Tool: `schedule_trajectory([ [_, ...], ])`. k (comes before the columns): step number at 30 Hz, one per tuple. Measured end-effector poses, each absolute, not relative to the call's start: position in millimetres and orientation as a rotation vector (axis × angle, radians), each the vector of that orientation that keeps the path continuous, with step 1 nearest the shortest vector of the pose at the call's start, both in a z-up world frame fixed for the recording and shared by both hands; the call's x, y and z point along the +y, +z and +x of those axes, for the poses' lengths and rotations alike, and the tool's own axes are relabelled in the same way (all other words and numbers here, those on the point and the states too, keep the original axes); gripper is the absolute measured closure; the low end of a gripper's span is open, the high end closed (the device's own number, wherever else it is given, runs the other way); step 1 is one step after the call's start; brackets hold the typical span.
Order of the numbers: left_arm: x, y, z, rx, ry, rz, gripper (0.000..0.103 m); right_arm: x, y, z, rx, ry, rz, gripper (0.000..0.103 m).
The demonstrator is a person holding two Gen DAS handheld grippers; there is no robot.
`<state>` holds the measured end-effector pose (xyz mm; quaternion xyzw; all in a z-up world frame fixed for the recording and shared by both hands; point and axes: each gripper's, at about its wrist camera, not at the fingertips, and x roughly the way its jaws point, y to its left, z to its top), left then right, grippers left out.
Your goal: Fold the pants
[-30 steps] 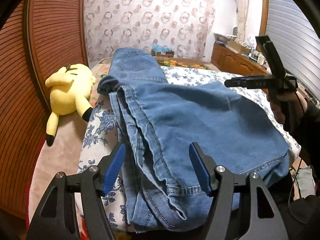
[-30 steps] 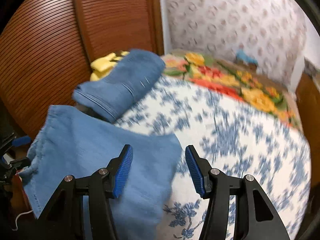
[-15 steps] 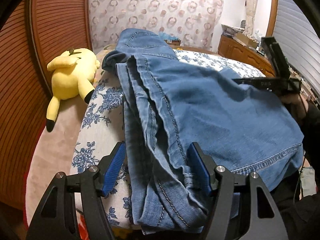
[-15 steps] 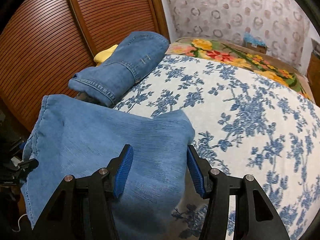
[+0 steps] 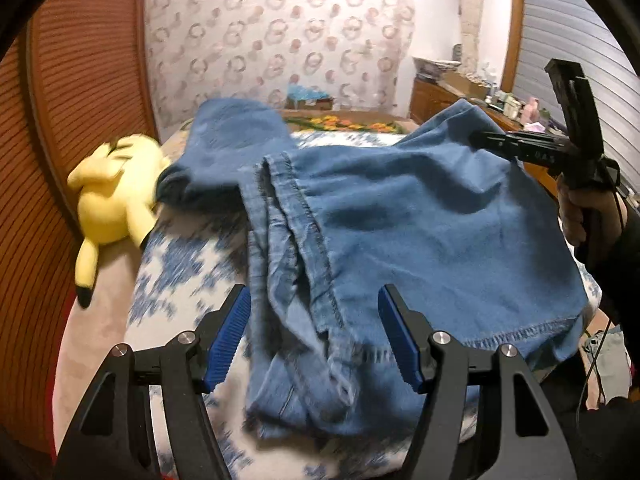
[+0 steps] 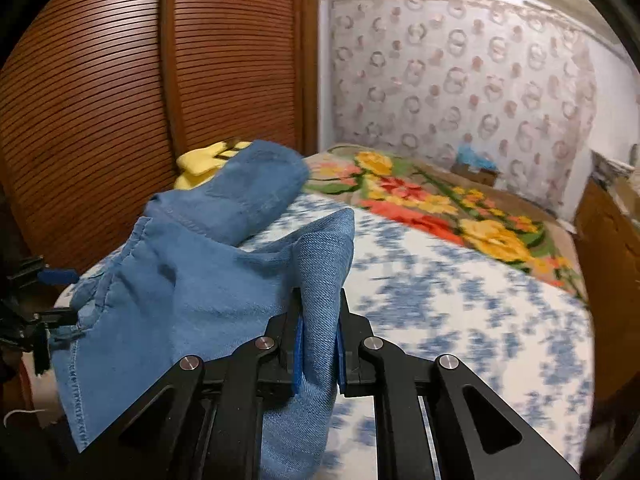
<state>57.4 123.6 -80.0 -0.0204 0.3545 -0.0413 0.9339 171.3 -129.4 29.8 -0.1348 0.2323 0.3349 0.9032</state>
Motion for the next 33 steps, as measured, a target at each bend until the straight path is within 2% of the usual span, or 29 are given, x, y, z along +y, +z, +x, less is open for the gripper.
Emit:
schedule_trajectory([
  [12, 57.9, -68.8, 98.3, 0.701, -0.229, 0.035, 0.036, -215.7, 37.9, 255.3, 0.541, 0.415, -0.253, 0.090],
  [13, 54.8, -69.1, 101.0, 0.702, -0.236, 0.037, 0.037, -216.2, 35.3, 258.5, 0.557, 0.414, -0.253, 0.088],
  [17, 43.4, -71.7, 107.7, 0.710, -0.260, 0.053, 0.043, -211.6, 28.8, 264.1, 0.585, 0.364, -0.261, 0.069],
  [23, 29.5, -76.0, 114.5, 0.717, -0.291, 0.057, 0.062, -213.5, 30.4, 223.2, 0.588, 0.344, -0.266, 0.064],
  [33, 35.6, -93.2, 129.1, 0.780, -0.189, 0.098, 0.062, -235.5, 9.6, 154.7, 0.620, 0.455, -0.196, 0.061],
])
